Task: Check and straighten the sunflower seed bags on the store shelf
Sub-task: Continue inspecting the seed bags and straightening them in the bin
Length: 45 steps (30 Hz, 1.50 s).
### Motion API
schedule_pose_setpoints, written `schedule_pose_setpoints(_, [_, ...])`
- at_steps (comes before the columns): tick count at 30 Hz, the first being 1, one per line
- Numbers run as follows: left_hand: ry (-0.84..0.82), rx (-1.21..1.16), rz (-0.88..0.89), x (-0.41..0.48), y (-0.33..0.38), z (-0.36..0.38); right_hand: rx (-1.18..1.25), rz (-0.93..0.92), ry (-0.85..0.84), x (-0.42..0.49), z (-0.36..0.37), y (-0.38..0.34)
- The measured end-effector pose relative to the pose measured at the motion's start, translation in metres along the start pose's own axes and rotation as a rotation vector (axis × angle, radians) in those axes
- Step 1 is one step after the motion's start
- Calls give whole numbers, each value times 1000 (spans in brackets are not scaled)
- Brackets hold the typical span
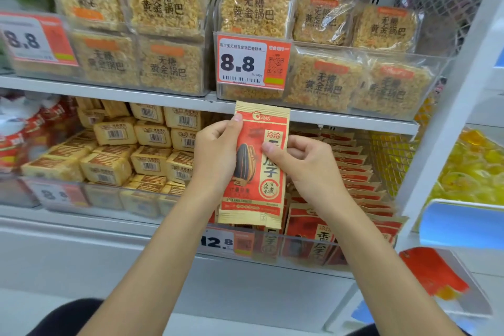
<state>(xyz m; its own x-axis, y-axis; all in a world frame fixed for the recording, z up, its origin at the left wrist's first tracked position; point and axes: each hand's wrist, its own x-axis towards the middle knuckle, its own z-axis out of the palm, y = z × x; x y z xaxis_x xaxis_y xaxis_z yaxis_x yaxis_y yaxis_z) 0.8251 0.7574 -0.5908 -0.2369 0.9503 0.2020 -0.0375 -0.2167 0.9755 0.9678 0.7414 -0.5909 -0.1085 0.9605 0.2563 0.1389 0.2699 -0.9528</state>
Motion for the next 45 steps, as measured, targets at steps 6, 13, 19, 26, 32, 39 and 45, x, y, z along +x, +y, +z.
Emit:
schedule_pose_setpoints(6, [153, -224, -51, -7, 0, 7, -62, 133, -265, -6, -15, -2])
schedule_pose_setpoints(13, [186, -198, 21, -11, 0, 14, -28, 105, -304, -11, -26, -1])
schedule_pose_setpoints(19, [242, -158, 100, -9, 0, 12, 12, 102, -440, -12, -26, 0])
schedule_pose_setpoints(26, [205, 91, 287, -7, 7, 2, -10, -106, -163, -15, -19, -2])
schedule_pose_setpoints(32, [-240, -115, 53, -35, 33, 5, -288, -323, -122, -17, -12, -1])
schedule_pose_setpoints(39, [-84, -191, -20, -23, 15, 4, -131, -156, -89, -11, -13, 2])
schedule_pose_setpoints(45, [-119, -156, 51, -24, 3, 6, -193, -131, -33, -14, -10, 6])
